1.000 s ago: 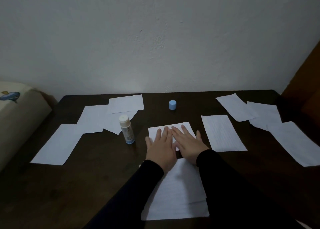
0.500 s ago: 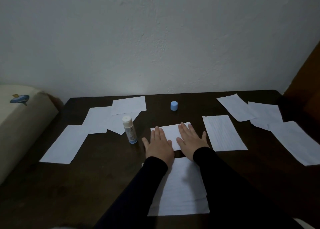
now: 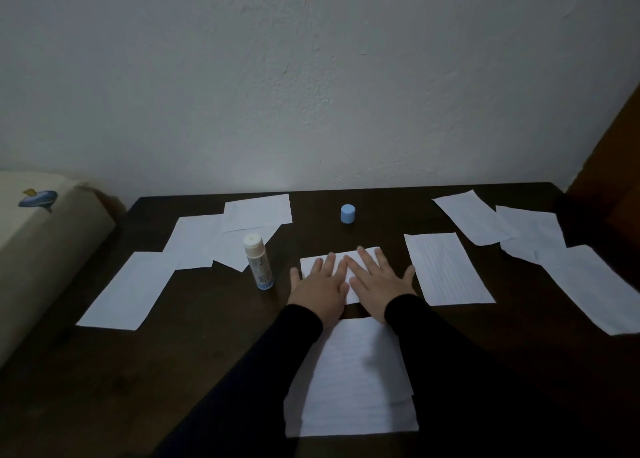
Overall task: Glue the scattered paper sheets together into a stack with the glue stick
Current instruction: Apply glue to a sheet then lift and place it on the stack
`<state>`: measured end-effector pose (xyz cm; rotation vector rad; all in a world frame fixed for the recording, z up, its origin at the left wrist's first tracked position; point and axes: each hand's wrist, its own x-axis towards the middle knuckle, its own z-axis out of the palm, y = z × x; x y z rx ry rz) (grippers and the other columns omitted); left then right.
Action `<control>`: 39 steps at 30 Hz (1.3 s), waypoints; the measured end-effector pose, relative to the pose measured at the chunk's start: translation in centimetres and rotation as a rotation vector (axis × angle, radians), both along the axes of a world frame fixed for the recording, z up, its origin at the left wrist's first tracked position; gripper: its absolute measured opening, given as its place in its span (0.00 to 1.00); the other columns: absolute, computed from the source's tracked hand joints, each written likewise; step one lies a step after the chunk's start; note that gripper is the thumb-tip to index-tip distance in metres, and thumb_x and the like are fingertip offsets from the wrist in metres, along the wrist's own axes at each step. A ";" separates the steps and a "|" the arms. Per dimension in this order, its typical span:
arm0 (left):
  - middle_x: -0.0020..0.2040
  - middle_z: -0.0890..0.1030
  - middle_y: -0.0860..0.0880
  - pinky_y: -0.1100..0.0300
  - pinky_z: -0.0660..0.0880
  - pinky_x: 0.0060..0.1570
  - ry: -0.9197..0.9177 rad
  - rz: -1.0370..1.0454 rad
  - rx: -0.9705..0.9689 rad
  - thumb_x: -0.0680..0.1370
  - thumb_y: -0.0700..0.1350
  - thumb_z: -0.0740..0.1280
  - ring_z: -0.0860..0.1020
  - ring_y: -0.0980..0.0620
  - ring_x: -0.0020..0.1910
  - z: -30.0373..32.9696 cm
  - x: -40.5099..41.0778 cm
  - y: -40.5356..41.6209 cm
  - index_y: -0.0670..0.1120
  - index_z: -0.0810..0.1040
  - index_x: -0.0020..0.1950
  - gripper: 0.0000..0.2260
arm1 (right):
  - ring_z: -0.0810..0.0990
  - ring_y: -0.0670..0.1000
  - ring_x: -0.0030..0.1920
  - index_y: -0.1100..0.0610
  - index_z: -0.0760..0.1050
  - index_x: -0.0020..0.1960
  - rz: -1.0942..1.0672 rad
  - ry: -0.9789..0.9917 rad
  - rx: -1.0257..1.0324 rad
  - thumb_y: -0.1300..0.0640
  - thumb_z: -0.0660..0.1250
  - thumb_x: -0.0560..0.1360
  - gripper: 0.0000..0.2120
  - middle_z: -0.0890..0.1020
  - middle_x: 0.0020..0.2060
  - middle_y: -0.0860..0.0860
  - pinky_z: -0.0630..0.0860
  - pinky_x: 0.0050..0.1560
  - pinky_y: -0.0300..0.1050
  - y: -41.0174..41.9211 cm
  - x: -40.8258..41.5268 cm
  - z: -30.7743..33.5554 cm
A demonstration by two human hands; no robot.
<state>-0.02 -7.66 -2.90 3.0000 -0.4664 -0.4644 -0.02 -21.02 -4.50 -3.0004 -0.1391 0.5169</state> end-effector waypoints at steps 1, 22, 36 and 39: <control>0.80 0.45 0.51 0.36 0.45 0.71 -0.003 0.008 0.005 0.84 0.53 0.46 0.47 0.50 0.78 -0.1 0.4 -0.2 0.53 0.46 0.79 0.23 | 0.33 0.52 0.76 0.41 0.37 0.77 -0.007 -0.001 0.011 0.45 0.43 0.83 0.25 0.36 0.77 0.46 0.40 0.68 0.73 0.1 0.3 0.1; 0.78 0.52 0.43 0.43 0.59 0.72 0.158 0.118 -0.084 0.83 0.49 0.54 0.57 0.45 0.76 2.1 -2.7 2.8 0.45 0.57 0.77 0.23 | 0.38 0.53 0.77 0.55 0.36 0.78 -0.228 0.035 -0.031 0.42 0.42 0.82 0.31 0.38 0.78 0.52 0.46 0.73 0.64 -0.1 -3.1 0.3; 0.57 0.73 0.49 0.61 0.74 0.47 -0.130 0.890 -0.883 0.73 0.52 0.73 0.74 0.54 0.50 1.5 -4.3 9.5 0.48 0.70 0.58 0.19 | 0.55 0.56 0.75 0.49 0.50 0.78 -0.241 -0.095 0.076 0.30 0.58 0.73 0.41 0.54 0.77 0.51 0.58 0.71 0.59 0.7 0.3 2.0; 0.69 0.68 0.47 0.52 0.72 0.63 -0.176 0.837 -0.974 0.71 0.49 0.76 0.70 0.48 0.66 1.5 -3.7 9.5 0.49 0.63 0.71 0.33 | 0.54 0.56 0.76 0.47 0.45 0.78 -0.245 -0.081 0.057 0.32 0.60 0.74 0.42 0.53 0.78 0.49 0.55 0.72 0.61 0.7 0.4 1.8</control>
